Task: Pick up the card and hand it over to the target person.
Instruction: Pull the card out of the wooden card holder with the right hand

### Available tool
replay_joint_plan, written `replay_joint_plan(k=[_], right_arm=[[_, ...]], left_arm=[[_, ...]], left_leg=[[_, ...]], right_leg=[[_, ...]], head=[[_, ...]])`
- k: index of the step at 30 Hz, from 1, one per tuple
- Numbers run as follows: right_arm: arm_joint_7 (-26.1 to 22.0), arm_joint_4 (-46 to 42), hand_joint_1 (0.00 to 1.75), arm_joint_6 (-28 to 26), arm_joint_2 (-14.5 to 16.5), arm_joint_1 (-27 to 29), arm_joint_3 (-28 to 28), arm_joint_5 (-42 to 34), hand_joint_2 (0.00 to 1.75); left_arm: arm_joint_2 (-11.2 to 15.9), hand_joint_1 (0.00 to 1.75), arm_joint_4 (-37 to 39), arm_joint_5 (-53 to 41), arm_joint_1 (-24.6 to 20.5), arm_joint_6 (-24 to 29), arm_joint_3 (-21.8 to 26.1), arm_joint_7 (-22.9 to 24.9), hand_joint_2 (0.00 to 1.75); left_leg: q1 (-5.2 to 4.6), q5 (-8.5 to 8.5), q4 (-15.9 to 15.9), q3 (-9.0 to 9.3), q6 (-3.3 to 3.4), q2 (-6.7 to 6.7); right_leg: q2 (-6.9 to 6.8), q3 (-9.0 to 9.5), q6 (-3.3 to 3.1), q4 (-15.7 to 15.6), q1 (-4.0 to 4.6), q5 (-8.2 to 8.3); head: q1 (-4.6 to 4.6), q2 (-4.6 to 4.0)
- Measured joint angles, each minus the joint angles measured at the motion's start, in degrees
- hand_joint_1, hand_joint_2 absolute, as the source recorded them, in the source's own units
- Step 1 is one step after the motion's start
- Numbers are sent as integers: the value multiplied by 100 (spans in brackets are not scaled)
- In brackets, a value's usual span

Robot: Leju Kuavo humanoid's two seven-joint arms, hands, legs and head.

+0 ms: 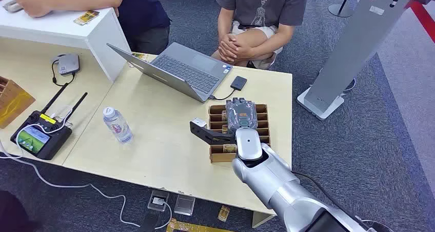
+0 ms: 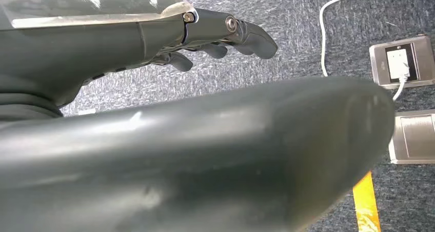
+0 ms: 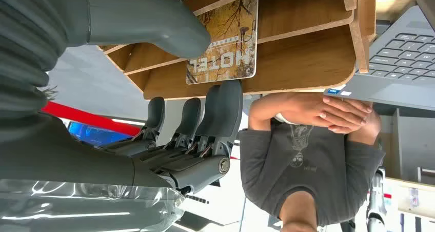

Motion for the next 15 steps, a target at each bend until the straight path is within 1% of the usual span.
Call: replay_joint_plan(k=[5, 12, 15], right_arm=[[-10, -4, 86, -1, 2, 4, -21, 3, 175], [-2, 17, 82, -17, -5, 8, -53, 32, 175], [-6, 21, 82, -19, -5, 8, -58, 37, 175]], left_arm=[[-5, 0, 5, -2, -1, 5, 3, -11, 0], [-3, 0, 11, -12, 1, -10, 3, -50, 0], [-3, 0, 13, -10, 1, -12, 5, -49, 0]], left_leg=[[1, -1, 1, 1, 0, -1], [0, -1, 2, 0, -1, -2], [0, -1, 2, 1, -1, -2]], right_leg=[[-1, 2, 0, 0, 1, -1], [-2, 1, 0, 2, 0, -2], [-2, 2, 0, 1, 0, -2]], head=[[0, 0], [0, 0], [0, 0]])
